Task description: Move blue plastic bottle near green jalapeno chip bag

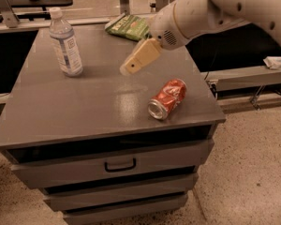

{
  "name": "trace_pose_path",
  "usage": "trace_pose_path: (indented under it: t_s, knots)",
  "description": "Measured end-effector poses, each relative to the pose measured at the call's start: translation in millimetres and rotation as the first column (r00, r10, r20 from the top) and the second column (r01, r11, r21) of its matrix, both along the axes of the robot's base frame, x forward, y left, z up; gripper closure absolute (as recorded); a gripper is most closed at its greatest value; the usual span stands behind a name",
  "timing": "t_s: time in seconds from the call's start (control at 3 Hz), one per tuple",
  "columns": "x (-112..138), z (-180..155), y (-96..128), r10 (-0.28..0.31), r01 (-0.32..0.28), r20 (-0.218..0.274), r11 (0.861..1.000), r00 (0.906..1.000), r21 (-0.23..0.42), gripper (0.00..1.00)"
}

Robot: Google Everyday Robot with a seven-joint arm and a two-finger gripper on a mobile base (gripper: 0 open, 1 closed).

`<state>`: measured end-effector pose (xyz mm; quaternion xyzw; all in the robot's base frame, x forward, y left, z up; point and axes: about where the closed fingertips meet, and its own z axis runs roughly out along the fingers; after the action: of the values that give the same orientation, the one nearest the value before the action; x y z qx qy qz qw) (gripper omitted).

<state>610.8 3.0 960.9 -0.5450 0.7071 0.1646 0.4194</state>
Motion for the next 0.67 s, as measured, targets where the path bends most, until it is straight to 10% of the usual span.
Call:
trace_pose_path:
  t_s: [0.67]
  knots:
    - [76.1, -16.4, 107.2, 0.064, -0.081, 0.064, 0.947, 0.9959, 0.309, 0.00]
